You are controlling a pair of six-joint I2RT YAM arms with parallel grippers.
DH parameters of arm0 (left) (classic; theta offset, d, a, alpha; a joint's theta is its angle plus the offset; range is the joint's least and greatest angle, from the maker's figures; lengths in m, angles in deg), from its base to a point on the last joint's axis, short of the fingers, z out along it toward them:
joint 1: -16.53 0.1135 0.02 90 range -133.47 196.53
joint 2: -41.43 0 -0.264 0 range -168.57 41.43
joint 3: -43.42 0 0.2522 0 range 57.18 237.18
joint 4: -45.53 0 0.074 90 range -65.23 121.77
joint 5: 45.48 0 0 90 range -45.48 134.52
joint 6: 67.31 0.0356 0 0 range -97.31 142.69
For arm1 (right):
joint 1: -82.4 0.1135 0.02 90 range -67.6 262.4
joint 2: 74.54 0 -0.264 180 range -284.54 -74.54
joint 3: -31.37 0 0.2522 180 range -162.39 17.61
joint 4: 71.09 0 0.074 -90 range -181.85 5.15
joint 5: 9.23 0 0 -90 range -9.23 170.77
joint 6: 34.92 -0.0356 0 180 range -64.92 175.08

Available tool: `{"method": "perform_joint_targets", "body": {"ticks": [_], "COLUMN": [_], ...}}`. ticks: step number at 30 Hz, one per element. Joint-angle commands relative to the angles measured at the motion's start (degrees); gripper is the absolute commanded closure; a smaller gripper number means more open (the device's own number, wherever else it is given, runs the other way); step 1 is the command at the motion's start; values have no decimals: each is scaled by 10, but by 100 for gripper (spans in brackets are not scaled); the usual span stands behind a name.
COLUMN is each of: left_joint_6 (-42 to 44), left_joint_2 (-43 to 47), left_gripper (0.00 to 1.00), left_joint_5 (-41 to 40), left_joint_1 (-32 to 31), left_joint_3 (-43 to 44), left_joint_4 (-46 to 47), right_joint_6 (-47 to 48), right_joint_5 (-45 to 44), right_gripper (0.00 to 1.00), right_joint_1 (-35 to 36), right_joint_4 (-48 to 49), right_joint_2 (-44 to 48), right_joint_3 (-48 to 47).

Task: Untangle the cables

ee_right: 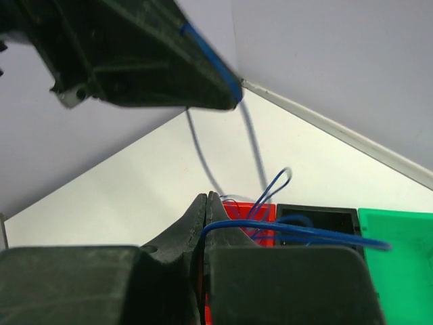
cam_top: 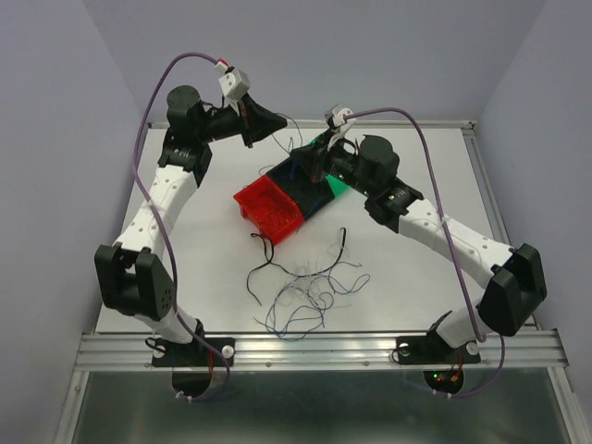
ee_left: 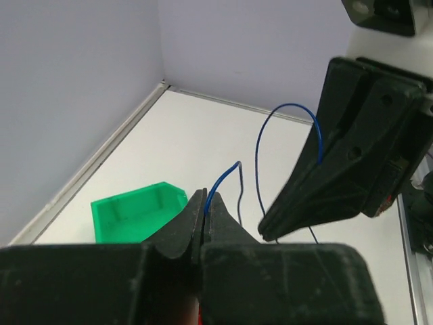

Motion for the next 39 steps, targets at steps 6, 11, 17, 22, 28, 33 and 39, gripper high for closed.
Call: {"method": "perform_joint_targets", "body": {"ticks": [6, 11, 17, 22, 28, 33, 39], "left_joint_6": [-61, -121, -107, -60, -7, 23, 85], "left_joint_2": [-185, -315, -335, -280, -247, -269, -303], "left_gripper": [100, 100, 100, 100, 100, 100, 100], "left_joint_5": [-9, 7, 15, 1, -22, -53, -131], "left_joint_1": [0, 2, 6, 9, 8, 8, 2], "left_joint_3": [250, 351, 313, 219, 138, 138, 153], "left_joint_4": [48, 57, 57, 52, 33, 6, -40], "right_joint_6": [-55, -83, -88, -92, -97, -99, -116], "right_joint_5": [92, 112, 117, 125, 137, 159, 191], "right_gripper": [99, 100, 99, 99, 99, 99, 100], "right_joint_1": [-72, -112, -124, -124, -124, -124, -142], "right_joint_4": [32, 57, 70, 84, 95, 106, 108], "right_joint_2": [-76, -118, -132, -124, -143, -179, -238], "right_joint_3": [-111, -115, -102, -83, -70, -75, -115]}}
